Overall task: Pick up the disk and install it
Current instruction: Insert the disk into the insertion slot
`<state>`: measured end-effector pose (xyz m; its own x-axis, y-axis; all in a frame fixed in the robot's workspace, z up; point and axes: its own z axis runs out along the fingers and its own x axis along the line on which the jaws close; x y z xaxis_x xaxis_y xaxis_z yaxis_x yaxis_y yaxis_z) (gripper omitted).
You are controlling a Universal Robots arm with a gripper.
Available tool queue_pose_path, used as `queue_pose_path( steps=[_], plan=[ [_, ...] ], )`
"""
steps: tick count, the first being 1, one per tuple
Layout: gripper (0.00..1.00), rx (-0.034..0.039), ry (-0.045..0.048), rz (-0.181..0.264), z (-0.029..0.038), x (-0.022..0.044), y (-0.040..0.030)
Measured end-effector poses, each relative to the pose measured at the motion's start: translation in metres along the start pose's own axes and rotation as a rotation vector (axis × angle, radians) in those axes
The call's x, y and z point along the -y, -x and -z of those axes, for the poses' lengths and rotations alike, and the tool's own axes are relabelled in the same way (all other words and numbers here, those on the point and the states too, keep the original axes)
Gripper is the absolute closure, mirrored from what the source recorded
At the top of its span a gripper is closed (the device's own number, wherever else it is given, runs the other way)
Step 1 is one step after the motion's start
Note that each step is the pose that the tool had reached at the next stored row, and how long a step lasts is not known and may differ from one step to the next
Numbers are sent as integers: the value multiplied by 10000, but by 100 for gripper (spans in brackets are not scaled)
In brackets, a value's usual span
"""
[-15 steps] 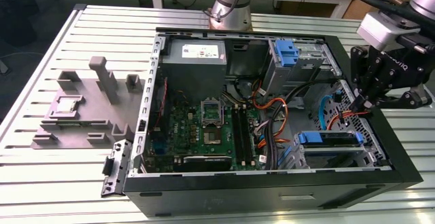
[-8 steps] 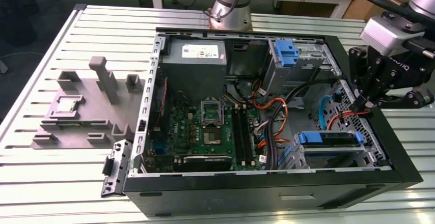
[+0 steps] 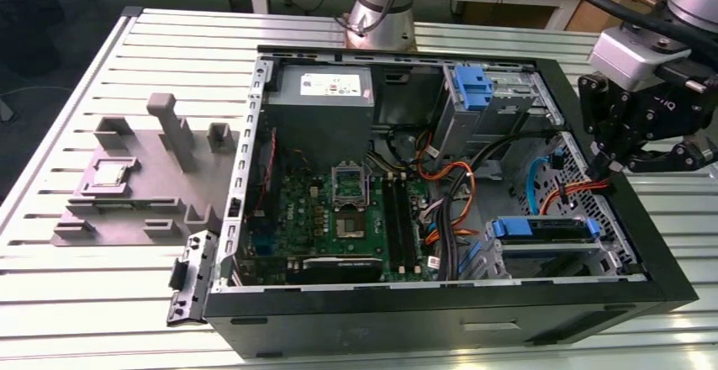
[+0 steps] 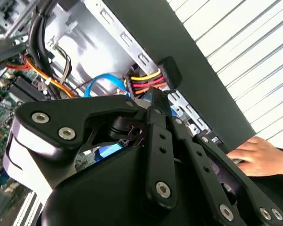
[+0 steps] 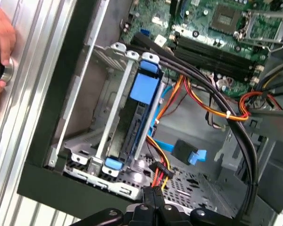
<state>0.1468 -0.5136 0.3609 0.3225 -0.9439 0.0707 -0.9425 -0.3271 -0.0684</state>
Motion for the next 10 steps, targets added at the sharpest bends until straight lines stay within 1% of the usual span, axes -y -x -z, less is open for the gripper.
queue_pose_path(
  steps=[2,4,6,8,9,10],
  plan=[
    [90,-11,-18,12,-4,12,19],
    [90,-13,-47,212,-11,12,19],
    [90,-38,-107,455,-17,11,20],
    [90,-89,-203,675,-23,11,20],
    [90,-124,-258,766,-24,11,20],
    [90,-176,-318,841,-24,11,20]
  ],
)
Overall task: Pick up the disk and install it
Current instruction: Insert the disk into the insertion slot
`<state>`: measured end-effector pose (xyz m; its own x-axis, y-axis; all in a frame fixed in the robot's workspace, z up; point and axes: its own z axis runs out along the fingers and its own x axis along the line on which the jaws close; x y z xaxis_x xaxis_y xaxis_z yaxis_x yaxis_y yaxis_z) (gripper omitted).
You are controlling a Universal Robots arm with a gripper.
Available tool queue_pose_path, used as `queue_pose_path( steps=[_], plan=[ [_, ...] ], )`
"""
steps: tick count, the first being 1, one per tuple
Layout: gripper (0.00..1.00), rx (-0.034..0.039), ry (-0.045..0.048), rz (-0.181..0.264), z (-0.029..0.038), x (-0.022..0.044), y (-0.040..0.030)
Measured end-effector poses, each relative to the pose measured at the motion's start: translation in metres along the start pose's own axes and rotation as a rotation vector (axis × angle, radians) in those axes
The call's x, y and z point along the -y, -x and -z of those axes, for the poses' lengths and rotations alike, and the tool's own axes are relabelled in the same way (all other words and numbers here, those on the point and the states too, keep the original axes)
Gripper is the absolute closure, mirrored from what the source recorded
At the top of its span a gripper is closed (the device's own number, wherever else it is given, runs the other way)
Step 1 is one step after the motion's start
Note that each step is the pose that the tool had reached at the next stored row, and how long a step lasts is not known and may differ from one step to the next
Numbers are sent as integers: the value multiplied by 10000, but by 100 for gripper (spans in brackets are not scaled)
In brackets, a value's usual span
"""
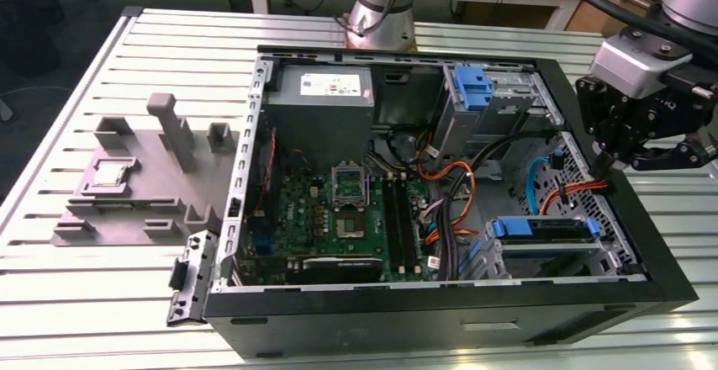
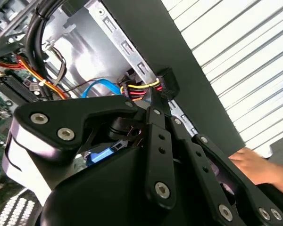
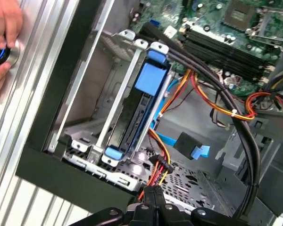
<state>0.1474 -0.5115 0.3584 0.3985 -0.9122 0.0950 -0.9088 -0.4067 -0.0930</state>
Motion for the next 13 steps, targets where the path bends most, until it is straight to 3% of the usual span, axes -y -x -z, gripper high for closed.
queue_pose_path(
  steps=[3,8,13],
  plan=[
    [90,-225,-223,134,-2,0,0],
    [90,-192,-370,792,-2,0,0],
    [90,-185,-447,1265,-6,-1,1]
  ],
)
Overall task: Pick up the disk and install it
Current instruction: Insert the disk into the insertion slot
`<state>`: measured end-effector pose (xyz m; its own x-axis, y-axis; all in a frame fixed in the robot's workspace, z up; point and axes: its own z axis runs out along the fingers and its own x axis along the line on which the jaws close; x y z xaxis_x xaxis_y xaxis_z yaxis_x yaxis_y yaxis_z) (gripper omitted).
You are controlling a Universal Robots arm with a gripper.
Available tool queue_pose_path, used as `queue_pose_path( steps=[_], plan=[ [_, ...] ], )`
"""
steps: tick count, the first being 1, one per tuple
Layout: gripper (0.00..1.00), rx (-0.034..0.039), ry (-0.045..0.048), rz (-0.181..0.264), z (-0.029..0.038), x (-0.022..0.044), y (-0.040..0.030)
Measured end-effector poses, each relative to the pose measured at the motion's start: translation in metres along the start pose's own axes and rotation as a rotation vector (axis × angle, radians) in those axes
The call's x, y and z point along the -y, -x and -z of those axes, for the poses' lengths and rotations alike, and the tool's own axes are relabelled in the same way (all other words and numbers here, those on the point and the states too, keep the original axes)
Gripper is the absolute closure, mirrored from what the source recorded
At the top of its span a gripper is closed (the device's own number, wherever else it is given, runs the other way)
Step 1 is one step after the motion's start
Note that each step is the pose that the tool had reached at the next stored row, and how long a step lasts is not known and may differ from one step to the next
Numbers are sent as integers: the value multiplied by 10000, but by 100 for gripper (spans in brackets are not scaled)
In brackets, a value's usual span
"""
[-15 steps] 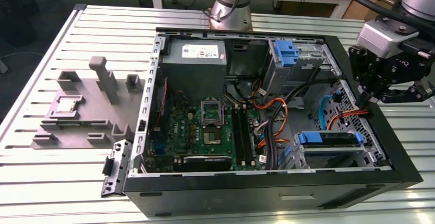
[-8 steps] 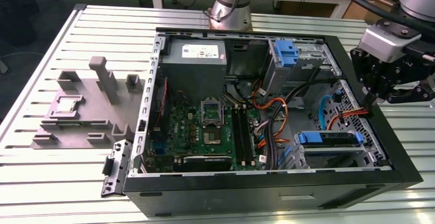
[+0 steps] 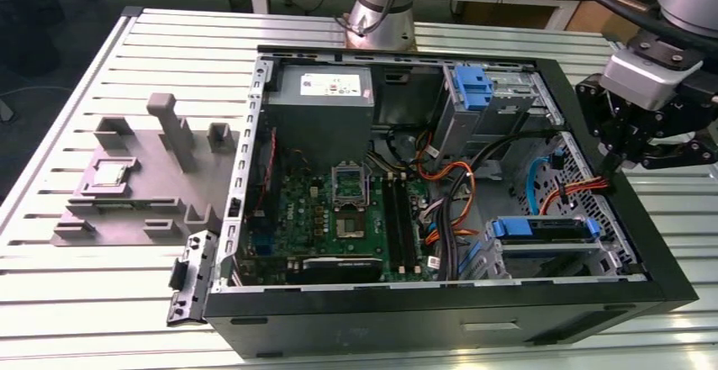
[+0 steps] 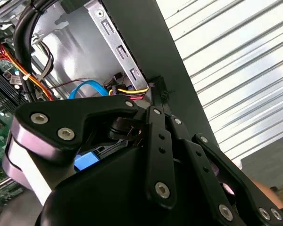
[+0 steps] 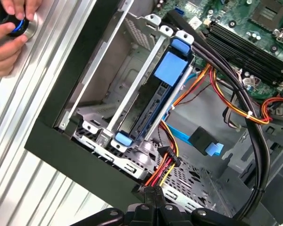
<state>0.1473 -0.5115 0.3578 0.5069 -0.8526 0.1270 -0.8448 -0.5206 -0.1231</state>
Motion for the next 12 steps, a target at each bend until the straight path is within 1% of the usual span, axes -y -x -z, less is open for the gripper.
queue_pose_path(
  steps=[1,3,5,7,9,12],
  plan=[
    [90,-21,-12,16,0,-4,2],
    [90,-90,-54,21,0,-11,6],
    [90,-183,-111,27,0,-19,12],
    [90,-270,-195,36,1,-30,19],
    [90,-290,-227,50,1,-45,27],
    [90,-283,-238,117,1,-67,40]
  ],
)
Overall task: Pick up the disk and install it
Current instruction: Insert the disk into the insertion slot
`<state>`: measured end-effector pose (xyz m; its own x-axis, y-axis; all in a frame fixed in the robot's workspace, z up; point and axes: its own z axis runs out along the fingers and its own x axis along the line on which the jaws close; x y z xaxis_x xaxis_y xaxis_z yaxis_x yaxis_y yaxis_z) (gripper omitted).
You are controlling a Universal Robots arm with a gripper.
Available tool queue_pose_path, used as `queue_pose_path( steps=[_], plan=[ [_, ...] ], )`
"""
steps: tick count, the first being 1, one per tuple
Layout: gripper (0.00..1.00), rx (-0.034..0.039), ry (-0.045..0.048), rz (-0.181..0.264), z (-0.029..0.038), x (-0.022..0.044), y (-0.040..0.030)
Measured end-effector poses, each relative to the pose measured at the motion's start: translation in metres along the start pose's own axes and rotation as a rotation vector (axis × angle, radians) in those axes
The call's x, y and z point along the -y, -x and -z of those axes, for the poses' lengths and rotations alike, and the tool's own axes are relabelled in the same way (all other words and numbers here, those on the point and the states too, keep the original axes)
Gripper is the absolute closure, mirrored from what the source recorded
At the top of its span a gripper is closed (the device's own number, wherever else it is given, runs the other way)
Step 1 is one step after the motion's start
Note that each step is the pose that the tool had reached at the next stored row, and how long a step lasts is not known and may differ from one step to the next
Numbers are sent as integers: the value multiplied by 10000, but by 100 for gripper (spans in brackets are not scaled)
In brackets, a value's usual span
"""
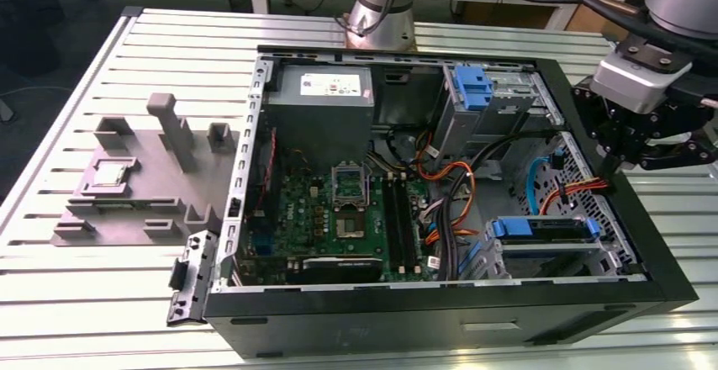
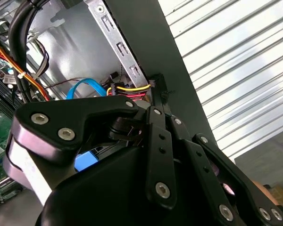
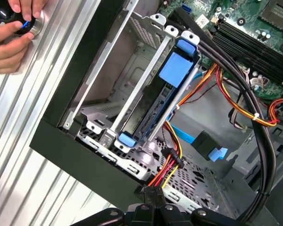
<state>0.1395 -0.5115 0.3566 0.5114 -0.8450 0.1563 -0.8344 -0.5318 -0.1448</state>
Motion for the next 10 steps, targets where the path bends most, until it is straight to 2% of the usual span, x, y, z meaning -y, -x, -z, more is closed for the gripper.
queue_pose_path(
  steps=[2,8,10],
  plan=[
    [90,25,-28,182,-1,-1,2],
    [90,158,-190,1124,-9,-3,3],
    [90,138,-219,1355,-11,-3,4]
  ],
)
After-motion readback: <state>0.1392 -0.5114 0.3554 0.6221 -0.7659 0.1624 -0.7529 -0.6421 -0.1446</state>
